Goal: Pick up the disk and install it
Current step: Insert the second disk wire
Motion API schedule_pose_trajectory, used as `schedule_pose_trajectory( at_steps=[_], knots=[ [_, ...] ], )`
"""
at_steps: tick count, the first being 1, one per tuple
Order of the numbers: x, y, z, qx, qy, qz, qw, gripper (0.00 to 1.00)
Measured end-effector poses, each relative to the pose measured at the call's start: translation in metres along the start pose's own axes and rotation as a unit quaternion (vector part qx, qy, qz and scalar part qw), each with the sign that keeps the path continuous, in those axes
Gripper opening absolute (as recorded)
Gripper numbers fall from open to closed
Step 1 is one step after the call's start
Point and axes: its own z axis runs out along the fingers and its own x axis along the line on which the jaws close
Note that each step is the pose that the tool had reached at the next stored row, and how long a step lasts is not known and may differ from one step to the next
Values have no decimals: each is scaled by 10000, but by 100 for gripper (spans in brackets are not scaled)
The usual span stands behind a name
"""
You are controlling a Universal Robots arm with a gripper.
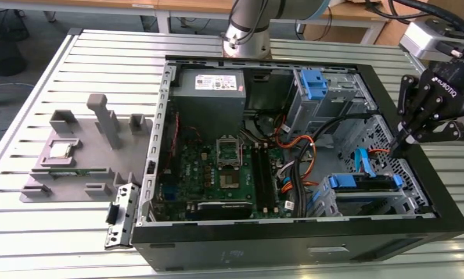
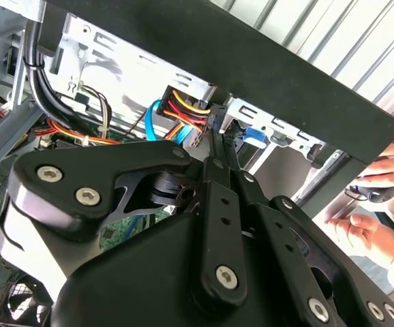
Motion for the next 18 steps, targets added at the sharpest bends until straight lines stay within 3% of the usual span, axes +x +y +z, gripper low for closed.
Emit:
schedule_pose_trajectory(
  at_steps=[4, 13, 18],
  knots=[
    [0, -13, -2, 1, -1, 0, 10000, 11],
    [-6, -147, -7, 1, -1, 0, 10000, 11],
    [-6, -148, -7, 1, -10, 0, 10000, 11]
  ],
)
